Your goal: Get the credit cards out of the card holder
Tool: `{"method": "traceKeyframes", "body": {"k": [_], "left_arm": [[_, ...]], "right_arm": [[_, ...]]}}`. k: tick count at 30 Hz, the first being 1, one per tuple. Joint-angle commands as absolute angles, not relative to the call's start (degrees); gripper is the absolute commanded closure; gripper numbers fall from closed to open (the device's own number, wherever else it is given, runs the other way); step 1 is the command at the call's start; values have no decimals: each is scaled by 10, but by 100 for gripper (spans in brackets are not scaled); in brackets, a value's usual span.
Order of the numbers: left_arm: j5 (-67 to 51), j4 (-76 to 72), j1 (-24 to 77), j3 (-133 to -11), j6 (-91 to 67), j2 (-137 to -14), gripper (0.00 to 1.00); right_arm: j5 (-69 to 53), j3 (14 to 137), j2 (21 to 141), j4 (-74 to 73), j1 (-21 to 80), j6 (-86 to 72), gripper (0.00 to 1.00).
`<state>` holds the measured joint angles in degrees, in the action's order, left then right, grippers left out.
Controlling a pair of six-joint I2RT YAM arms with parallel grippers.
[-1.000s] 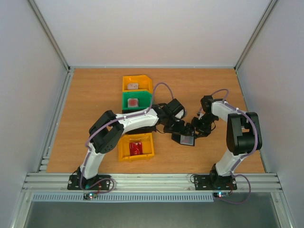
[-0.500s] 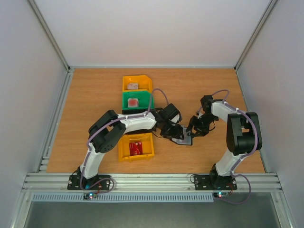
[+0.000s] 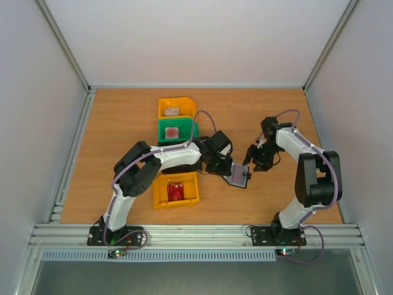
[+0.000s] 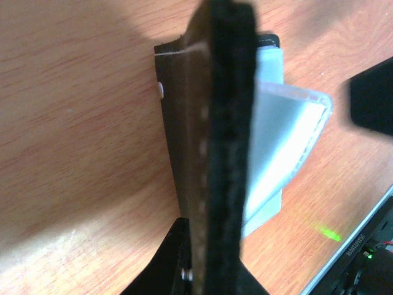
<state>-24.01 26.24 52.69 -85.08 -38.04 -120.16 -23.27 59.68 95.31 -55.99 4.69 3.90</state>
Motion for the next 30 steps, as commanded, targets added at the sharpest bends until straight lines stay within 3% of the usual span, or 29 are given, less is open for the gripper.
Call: {"method": "traceKeyframes", "body": {"k": [1,8,14,24,30], "left_arm": [[-229,258,522,-839,-380,-1177,100],[-237,254,519,-828,-406,-1184,100],[-239,249,519,-816,-409,-1173,100],[-230,246,519,-805,-407,-1169,100],[-233,242,519,-805,-411,-1171,100]], "right_arm": [[-189,658,905,-613,50,49,47],[-187,656,901,-571,133,-44,55],[-150,574,878,-498,156,-149,64],[-149,553,944,-469,146,-121,56],[-215,512,964,-402,147,-132,59]]}}
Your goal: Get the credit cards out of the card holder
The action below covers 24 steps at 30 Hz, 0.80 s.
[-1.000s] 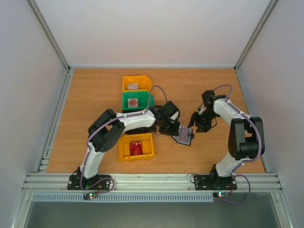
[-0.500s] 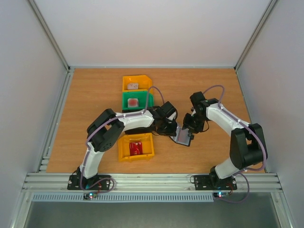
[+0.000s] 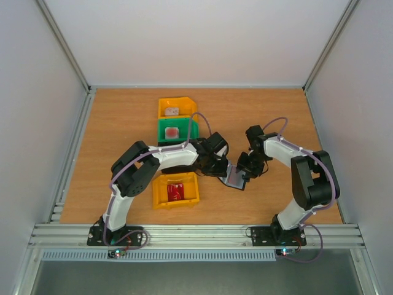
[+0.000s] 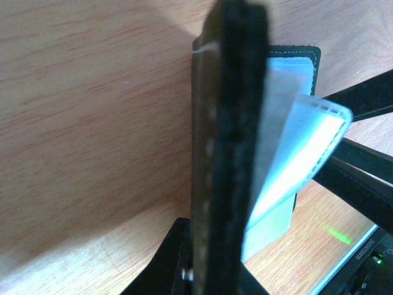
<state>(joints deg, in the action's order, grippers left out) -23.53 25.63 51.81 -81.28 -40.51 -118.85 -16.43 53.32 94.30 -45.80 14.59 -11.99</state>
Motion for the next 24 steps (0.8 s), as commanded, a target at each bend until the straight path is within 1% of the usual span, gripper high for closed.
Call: {"method": "traceKeyframes", "body": {"k": [1,6,11,15,16,21,24], "left_arm": [[-232,242,520,-804,-411,-1172,100],[-234,238,520,-805,-411,-1177,100],[-233,239,520,-816,-410,-1185,100],[-227,242,520,-815,-405,-1184,100],[-225,245,521,-813,-404,-1182,100],[-216,254,520,-794,-398,-1168,100],[-217,256,519,-785,-400,-1163,100]], "right_arm": [[-227,511,964,-396,147,-132,60],[-265,516,922,-387,148,-118,71],[-308,519,909,-367,150,-124,76],[-322,530,909,-356,156,-130,77],[-320,533,910,-358,156,-130,75],[-239,545,884,-428,143,-136,71],[-211,527,882,-439,136,-149,71]]}}
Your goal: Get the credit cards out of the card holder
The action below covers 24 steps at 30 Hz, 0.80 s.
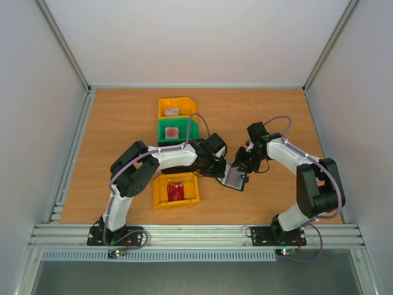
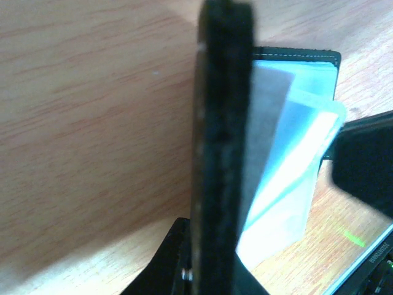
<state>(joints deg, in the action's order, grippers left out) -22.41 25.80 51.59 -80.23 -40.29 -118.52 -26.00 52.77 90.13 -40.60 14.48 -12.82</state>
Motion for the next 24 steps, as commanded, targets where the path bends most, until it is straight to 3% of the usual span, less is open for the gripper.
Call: {"method": "traceKeyframes", "body": {"k": [1,8,19,24], "left_arm": [[-217,256,519,-782,-401,-1161,100],[-216,255,519,-774,-403,-1155,100],[-214,256,520,-788,-406,-1161,100],[-210,258,519,-789,-404,-1164,100]], "right_arm": [[-210,521,888,-436,136,-152,71],[-178,528,929,-438,134,-148,70],[-186,522,925,-465,151,-127,54],[-219,540,949,-432,163,-118,63]]}}
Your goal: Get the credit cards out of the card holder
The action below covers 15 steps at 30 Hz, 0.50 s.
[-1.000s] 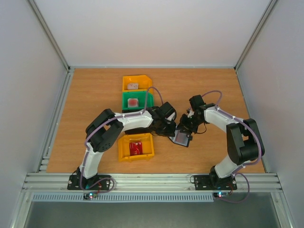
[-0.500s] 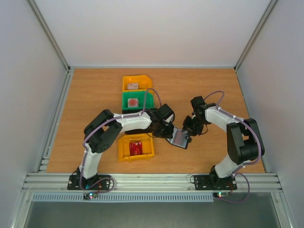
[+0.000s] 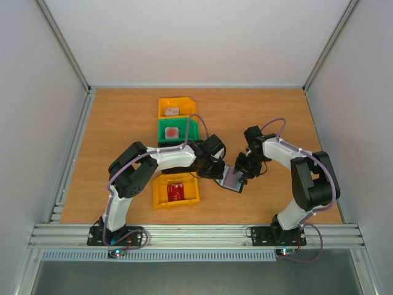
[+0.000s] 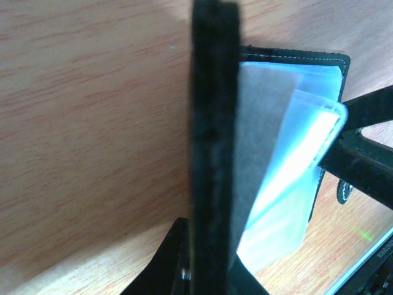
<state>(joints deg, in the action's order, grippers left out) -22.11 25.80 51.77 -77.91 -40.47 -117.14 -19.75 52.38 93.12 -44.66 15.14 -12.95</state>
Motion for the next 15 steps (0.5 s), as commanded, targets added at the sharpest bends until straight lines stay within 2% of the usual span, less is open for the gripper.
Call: {"method": "traceKeyframes", "body": {"k": [1,5,15], "left_arm": [[-209,258,519,-790,-404,-1166,100],[-211,258,519,-794,-403,-1171,100],[-214,256,519,-796,-405,-1175,100]], "right_arm": [[-222,547,950,-430,167,-116,65],[-243,561,942,-426,170,-118,71],[-277,565,917,-423,176,-128,71]]}}
